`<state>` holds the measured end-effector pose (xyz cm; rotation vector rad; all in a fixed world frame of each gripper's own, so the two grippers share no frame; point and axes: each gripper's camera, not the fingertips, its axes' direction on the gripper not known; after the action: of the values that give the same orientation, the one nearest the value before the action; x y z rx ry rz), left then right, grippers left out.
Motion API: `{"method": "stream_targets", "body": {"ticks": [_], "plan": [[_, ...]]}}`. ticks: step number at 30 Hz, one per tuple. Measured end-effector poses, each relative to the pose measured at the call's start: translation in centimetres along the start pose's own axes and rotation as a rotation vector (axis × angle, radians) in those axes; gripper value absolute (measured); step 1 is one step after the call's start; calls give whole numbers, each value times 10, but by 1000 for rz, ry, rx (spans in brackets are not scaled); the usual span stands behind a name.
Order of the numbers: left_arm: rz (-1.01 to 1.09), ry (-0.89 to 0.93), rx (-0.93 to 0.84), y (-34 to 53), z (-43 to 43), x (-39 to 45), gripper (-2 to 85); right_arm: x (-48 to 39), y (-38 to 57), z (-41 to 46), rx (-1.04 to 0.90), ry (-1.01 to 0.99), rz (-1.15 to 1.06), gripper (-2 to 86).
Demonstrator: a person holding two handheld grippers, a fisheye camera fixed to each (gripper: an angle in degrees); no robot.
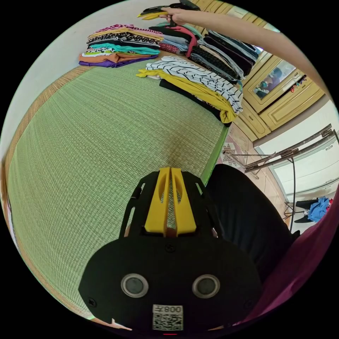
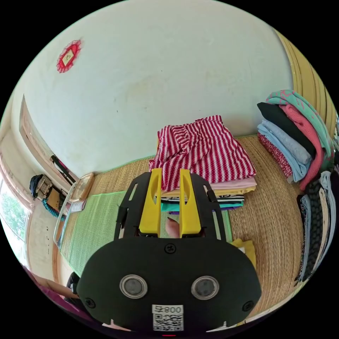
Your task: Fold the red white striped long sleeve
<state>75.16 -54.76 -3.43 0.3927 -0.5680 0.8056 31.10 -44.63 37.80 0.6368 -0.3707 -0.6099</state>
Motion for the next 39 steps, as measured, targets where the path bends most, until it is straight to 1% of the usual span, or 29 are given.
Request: {"method": "stream_targets", "body": {"ticks": [7, 14, 17, 19, 23, 26, 28, 30, 34, 39], "plan": [[-14, 72, 41, 38, -9, -28, 2, 9, -86, 65, -36, 103, 31, 85], [-19, 130, 78, 76, -15, -56, 2, 12, -125, 112, -106, 166, 26, 84], [-1, 132, 90, 90, -17, -65, 2, 16, -134, 115, -99, 164, 44, 63], [5, 127, 94, 98, -18, -69, 2, 20, -137, 107, -67, 149, 72, 39], [2, 136, 96, 116, -20, -83, 2, 28, -136, 84, -20, 86, 114, 26], [-13, 164, 91, 127, -20, -97, 2, 32, -134, 57, 11, 1, 144, 21], [-28, 177, 72, 132, -21, -104, 1, 22, -132, 28, 49, -62, 115, 19], [-82, 196, 54, 138, -25, -116, 1, 10, -130, 9, 40, -105, 75, 18], [-108, 196, 133, 153, -47, -133, 1, -32, -114, -46, 55, -186, -32, 16], [-206, 204, 219, 191, -85, -169, 1, -85, -81, -109, 20, -300, -138, 16]]}}
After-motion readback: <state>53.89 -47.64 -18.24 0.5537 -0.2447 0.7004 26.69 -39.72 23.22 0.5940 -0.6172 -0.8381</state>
